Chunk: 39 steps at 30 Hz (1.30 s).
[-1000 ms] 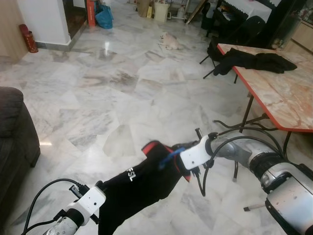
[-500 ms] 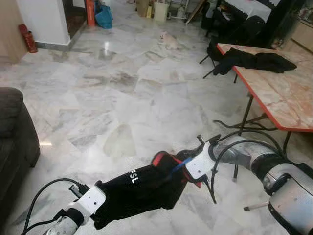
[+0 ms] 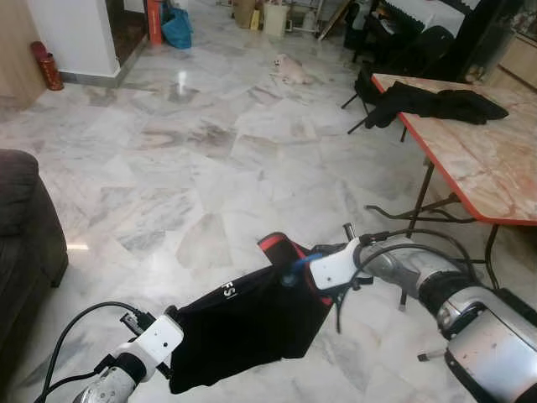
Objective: Hang hanger
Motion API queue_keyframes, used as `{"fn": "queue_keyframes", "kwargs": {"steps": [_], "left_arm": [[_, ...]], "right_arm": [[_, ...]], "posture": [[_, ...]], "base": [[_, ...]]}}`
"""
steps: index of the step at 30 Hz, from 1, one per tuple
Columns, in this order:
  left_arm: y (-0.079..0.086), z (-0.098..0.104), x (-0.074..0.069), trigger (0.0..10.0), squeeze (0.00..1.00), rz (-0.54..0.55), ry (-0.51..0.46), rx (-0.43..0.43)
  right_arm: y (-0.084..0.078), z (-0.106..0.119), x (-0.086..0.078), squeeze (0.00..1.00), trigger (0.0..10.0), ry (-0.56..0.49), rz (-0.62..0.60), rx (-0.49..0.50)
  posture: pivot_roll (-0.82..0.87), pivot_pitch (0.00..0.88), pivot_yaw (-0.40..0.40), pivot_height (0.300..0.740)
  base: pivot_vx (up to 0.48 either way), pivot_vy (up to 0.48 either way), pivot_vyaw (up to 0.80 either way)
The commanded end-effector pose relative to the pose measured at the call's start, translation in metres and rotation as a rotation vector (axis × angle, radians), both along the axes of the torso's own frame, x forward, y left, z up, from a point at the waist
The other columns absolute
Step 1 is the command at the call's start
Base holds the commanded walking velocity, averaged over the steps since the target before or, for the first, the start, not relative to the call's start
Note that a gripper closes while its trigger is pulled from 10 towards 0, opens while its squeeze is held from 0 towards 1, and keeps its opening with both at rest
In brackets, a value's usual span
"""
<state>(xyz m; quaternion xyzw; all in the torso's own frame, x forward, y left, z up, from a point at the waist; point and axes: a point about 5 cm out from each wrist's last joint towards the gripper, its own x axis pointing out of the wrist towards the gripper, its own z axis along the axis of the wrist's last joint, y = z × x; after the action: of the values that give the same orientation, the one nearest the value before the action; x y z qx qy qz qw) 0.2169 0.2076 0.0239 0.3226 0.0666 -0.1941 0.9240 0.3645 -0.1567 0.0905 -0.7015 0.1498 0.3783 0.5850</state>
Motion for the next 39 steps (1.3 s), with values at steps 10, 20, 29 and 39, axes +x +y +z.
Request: {"fn": "queue_keyframes", "kwargs": {"steps": [10, 20, 29, 39], "left_arm": [[-0.019, -0.006, -0.001, 0.0, 0.00, -0.056, 0.030, -0.024], [-0.019, -0.012, -0.001, 0.0, 0.00, -0.052, 0.054, 0.001], [-0.023, -0.016, 0.000, 0.0, 0.00, -0.065, 0.072, 0.004], [-0.014, -0.031, -0.004, 10.0, 0.00, 0.014, 0.138, 0.066]], "right_arm": [[0.018, 0.009, 0.008, 0.00, 10.0, -0.073, -0.125, 0.205], [0.023, 0.014, 0.009, 0.00, 10.0, 0.020, -0.240, 0.440], [0.051, 0.017, 0.004, 0.00, 10.0, 0.209, -0.282, 0.716], [0.049, 0.016, 0.000, 0.00, 10.0, 0.232, -0.231, 0.694]], "posture": [[0.01, 0.032, -0.165, 0.740], [0.01, 0.031, -0.168, 0.740], [0.01, 0.032, -0.165, 0.740], [0.01, 0.032, -0.164, 0.740]], "base": [[0.000, 0.000, 0.00], [0.000, 0.000, 0.00], [0.000, 0.000, 0.00], [0.000, 0.000, 0.00]]}}
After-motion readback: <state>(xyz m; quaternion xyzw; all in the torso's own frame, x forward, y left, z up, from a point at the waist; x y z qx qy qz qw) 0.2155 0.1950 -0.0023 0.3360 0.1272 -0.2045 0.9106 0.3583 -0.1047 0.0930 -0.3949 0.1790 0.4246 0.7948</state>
